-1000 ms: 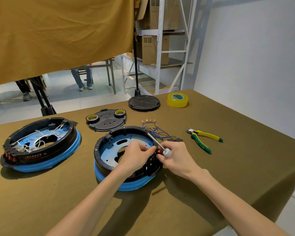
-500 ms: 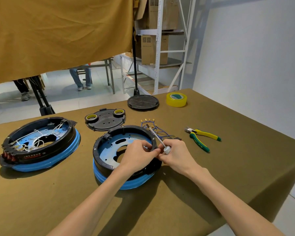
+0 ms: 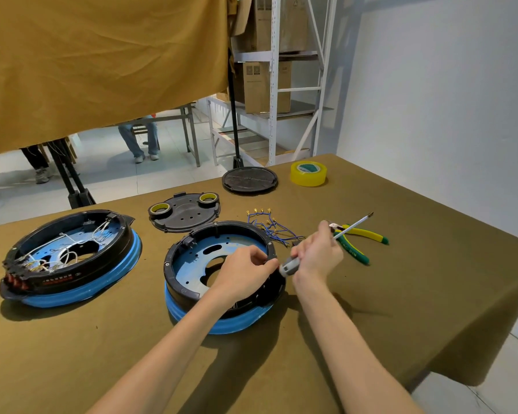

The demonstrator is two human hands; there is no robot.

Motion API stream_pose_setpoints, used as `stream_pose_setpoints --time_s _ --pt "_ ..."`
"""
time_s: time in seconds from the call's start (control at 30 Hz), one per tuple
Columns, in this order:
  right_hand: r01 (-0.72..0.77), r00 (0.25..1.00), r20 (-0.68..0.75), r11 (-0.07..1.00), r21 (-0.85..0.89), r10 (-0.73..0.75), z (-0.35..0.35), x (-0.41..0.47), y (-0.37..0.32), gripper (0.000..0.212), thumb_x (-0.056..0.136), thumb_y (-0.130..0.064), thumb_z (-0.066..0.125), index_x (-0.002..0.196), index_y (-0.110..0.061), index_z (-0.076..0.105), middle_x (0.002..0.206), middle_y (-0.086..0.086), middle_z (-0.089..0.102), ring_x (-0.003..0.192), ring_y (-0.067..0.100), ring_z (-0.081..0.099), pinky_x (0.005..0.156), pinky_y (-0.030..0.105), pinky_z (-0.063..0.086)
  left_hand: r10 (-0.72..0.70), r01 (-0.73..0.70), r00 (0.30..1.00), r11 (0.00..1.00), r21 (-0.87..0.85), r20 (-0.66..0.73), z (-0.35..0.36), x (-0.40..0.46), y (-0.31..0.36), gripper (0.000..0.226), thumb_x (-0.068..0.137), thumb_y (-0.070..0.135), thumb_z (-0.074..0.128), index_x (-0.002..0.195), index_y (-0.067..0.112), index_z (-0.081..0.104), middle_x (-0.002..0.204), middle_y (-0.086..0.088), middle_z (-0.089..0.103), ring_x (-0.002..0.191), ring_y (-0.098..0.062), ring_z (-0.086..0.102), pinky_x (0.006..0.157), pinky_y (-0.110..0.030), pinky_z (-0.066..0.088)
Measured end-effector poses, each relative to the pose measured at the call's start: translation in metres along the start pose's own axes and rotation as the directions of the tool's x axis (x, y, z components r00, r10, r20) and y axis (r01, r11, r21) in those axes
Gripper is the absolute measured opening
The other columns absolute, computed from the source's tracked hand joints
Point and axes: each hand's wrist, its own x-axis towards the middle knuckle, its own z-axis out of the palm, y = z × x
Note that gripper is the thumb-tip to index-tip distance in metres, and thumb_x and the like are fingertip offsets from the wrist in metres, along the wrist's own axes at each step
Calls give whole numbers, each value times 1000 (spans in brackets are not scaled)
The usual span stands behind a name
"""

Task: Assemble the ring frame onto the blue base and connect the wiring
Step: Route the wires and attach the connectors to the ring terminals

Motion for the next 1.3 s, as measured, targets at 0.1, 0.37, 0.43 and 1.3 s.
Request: stream_pose_setpoints --time_s 0.1,0.37,0.43,1.3 --pt "-9 1000 4 1000 9 9 -2 3 5 48 100 -23 56 56 -19 37 44 -1 28 37 16 26 39 24 31 1 -1 1000 1000 -11 3 -1 0 -1 26 93 51 68 99 26 64 94 9 68 82 -6 63 64 -22 42" --pt "30 999 35 999 42 -32 7 5 2 54 98 -20 57 48 -22 37 42 -1 28 35 16 27 40 23 31 12 -12 1000 1000 -12 -6 -3 0 -3 23 102 46 52 94 28 65 85 10 67 79 -7 63 66 -26 48" --pt "24 1000 15 998 65 -25 7 8 -3 55 96 -22 58 45 -25 38 43 -2 28 36 16 27 40 24 31 2 -2 1000 1000 -12 5 -3 0 -4 25 105 40 46 94 27 65 80 6 66 70 -8 60 62 -27 45" --pt "166 967 255 820 -548 -26 -9 12 -8 34 102 -32 55 74 -14 47 56 -2 50 50 17 48 55 39 46 -8 8 1000 1000 3 21 -7 -4 -2 24 106 27 44 99 26 67 84 0 69 67 -14 58 61 -26 45"
